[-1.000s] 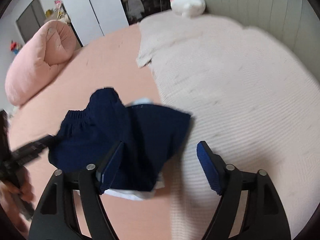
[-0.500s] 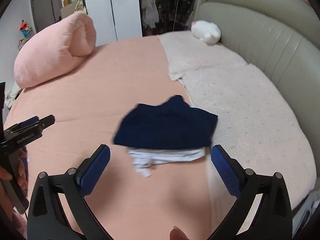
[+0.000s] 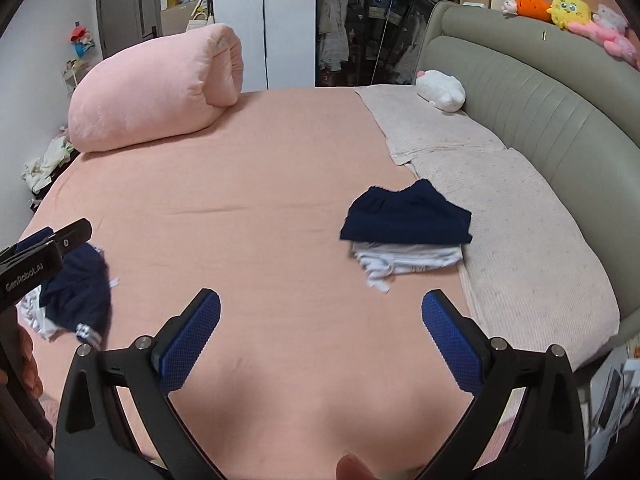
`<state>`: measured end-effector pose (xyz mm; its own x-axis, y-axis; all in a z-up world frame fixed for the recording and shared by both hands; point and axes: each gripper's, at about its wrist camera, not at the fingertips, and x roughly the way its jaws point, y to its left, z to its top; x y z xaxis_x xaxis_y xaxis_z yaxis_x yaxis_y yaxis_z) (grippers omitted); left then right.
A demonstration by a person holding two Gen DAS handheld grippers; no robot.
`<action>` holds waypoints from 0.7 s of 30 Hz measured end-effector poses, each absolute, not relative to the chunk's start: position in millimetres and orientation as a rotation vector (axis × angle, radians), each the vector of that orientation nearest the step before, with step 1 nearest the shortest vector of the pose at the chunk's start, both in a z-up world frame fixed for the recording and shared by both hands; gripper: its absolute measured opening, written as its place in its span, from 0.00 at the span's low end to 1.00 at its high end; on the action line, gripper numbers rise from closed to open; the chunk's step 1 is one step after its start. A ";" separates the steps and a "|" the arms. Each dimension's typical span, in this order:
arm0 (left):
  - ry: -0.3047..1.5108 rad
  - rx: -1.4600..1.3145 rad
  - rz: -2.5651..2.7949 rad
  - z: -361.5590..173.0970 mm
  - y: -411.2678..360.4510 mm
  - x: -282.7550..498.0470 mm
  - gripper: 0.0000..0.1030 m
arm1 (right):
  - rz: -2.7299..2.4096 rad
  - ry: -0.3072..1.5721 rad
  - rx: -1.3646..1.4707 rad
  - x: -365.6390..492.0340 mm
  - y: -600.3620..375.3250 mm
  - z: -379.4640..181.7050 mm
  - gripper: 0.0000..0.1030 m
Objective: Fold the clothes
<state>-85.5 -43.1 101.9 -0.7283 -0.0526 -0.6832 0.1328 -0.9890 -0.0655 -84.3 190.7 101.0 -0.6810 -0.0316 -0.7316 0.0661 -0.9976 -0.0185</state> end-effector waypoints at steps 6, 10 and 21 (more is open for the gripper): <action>0.159 1.114 -2.863 96.3 -35.2 -26.0 0.81 | -2.834 0.069 1.253 -40.2 176.6 94.9 0.99; 0.184 1.112 -2.852 83.0 -28.5 4.5 0.81 | -2.835 0.086 1.249 -11.2 180.6 89.8 0.99; 0.186 1.131 -2.835 56.2 -12.7 48.2 0.81 | -2.801 0.108 1.332 31.1 181.2 54.1 0.99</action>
<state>48.2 -12.7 56.2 -0.7233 -0.0324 -0.6897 0.1222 -0.9891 -0.0816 31.1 181.2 54.1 -0.6310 -0.0045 -0.7757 0.0642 -0.9969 -0.0465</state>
